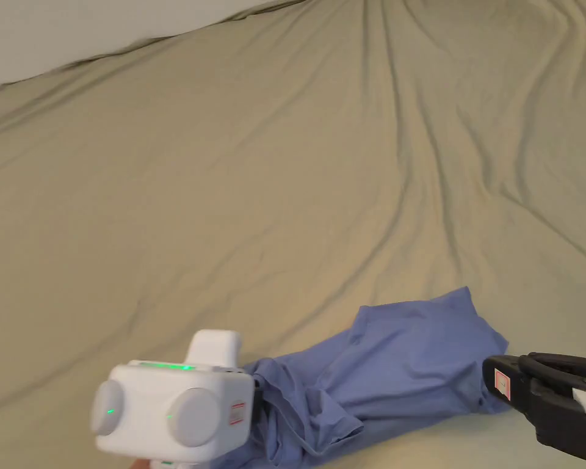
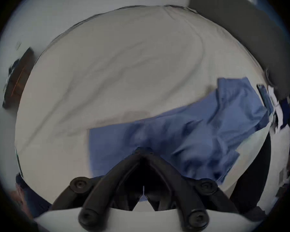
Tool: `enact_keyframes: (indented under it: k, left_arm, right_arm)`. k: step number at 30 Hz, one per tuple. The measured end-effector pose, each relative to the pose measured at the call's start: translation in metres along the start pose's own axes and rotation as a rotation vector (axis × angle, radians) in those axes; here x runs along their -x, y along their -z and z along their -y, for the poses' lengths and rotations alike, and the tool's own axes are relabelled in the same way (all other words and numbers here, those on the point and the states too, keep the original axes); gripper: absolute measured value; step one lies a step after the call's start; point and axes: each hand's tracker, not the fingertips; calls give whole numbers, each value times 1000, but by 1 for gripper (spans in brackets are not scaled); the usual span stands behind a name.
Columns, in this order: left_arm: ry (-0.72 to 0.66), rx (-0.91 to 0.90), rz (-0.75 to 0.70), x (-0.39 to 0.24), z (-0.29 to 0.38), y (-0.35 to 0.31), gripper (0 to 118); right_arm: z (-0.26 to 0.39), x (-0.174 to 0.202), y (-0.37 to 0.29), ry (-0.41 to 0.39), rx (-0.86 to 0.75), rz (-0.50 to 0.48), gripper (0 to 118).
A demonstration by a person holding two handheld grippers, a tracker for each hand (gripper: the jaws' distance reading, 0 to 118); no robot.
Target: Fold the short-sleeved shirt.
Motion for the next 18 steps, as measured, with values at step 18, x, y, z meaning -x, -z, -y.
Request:
enact_keyframes:
  k: [18]
  left_arm:
    - [-223, -295, 697, 44, 17, -109, 0]
  right_arm:
    - [-6, -1, -8, 23, -5, 16, 2]
